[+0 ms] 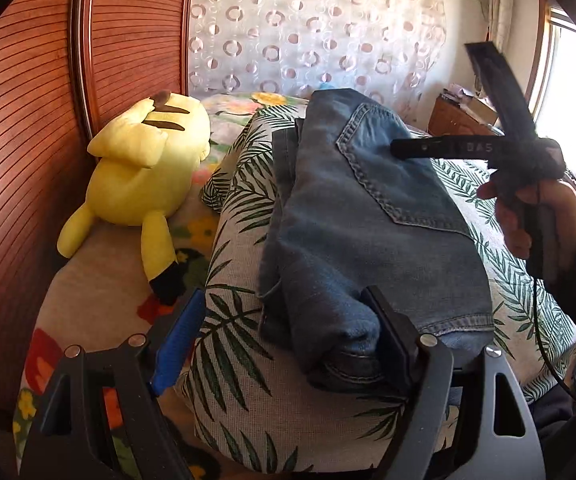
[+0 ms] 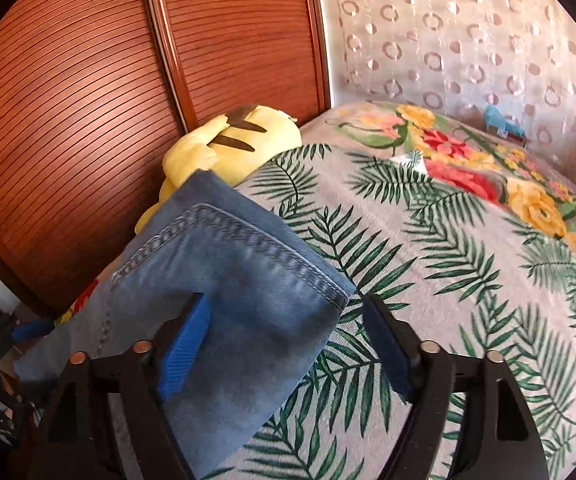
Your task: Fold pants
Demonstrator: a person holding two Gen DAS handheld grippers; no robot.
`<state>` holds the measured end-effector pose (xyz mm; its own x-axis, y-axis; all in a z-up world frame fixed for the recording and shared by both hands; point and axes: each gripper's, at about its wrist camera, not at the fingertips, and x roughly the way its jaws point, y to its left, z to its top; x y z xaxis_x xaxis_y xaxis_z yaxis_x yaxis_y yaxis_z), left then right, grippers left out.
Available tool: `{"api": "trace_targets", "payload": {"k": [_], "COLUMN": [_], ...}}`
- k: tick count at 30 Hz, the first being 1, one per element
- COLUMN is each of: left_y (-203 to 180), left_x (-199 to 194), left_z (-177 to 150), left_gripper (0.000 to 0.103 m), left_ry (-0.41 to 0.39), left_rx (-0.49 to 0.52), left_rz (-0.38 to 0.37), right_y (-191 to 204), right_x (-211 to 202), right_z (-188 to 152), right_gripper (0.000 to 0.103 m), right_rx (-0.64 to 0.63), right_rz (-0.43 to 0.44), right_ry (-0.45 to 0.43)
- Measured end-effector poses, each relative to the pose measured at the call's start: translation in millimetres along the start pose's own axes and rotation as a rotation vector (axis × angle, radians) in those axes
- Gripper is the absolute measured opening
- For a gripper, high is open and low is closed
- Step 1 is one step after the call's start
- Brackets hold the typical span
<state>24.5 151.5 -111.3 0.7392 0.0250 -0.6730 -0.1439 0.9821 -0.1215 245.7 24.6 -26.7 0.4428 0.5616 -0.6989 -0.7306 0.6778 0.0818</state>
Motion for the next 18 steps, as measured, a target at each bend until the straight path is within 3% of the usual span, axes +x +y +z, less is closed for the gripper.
{"api": "trace_targets", "payload": {"k": [4,10,15,17,18], "left_y": [1,2,-2,-4,-4], "left_x": [-2,-4,-7,-7,-7], "left_z": [-2,-4,-2,0,0], "left_gripper": [0.080,0.055,0.035,0.031,0.029], "left_ry": [-0.009,-0.031,-0.039,-0.040,-0.041], "left_rx": [-0.013,-0.042,-0.039,-0.037,-0.040], "left_rz": [-0.016,-0.095,-0.117,-0.118,-0.120], "right_y": [-9,-26,-32,-33,-33], "right_x": [18,39,52,55,56], "right_z": [-3,-2,-1,1,2], "right_gripper": [0.086,0.086,0.085,0.080,0.068], "right_rx": [0.044,0.114,0.142,0.139,0.144], "right_rz": [0.032,0.106,0.129,0.137,0.163], "right_ry": [0.023,0.036,0.056,0.059,0.065]}}
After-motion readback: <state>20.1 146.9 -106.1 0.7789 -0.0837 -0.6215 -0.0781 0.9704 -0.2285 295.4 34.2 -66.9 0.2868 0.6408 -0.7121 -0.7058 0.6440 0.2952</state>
